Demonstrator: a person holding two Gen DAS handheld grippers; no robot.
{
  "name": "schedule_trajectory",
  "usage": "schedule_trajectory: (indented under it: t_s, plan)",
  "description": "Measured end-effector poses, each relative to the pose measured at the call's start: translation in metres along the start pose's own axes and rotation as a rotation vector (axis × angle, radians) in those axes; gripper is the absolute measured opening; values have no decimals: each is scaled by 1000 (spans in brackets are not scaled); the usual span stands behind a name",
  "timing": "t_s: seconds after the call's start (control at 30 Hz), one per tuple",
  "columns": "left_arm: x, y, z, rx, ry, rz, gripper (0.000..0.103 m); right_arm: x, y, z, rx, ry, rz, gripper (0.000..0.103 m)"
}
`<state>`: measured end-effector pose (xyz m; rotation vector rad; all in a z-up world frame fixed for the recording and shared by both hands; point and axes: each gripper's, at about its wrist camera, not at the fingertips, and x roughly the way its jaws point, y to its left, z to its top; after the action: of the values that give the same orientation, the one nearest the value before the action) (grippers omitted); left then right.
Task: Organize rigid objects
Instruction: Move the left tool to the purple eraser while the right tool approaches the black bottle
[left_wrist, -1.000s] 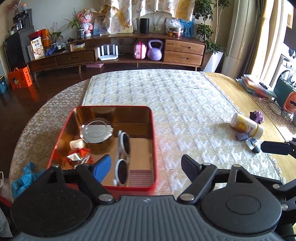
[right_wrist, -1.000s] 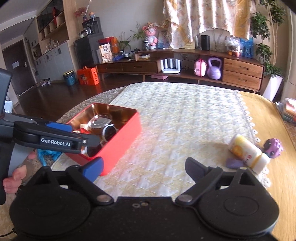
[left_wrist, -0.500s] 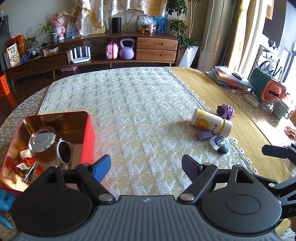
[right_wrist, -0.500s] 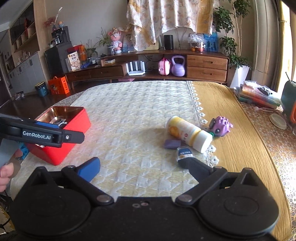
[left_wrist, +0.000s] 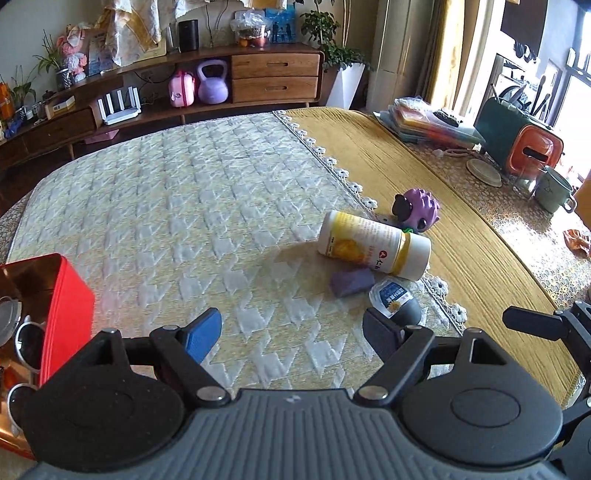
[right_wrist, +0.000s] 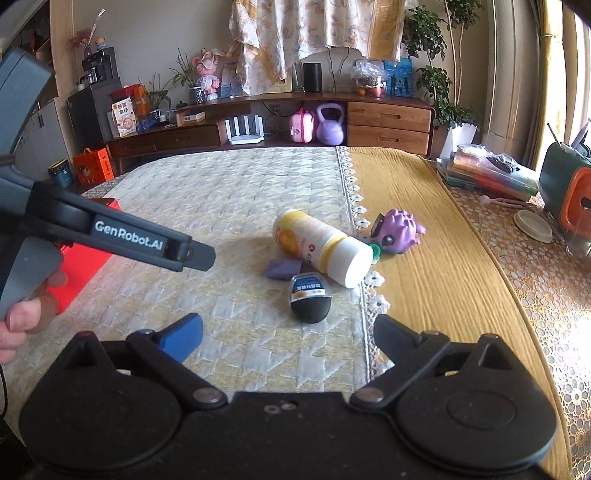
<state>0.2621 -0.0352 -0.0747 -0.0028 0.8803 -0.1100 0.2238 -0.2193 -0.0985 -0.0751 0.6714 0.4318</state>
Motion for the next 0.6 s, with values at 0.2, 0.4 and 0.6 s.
schedule_trajectory:
  t_s: [0.2,0.4,0.6]
  plan:
    - [29,-19,14,21,46,-12,84,18,-6,1,-30,4,-3,91]
    - [52,-31,24,17,80,-34,84,33,-8,4,-46,8,-1,82]
    - [72,-31,32,-54,119,-48,84,48,-9,6,-63,19,5,77]
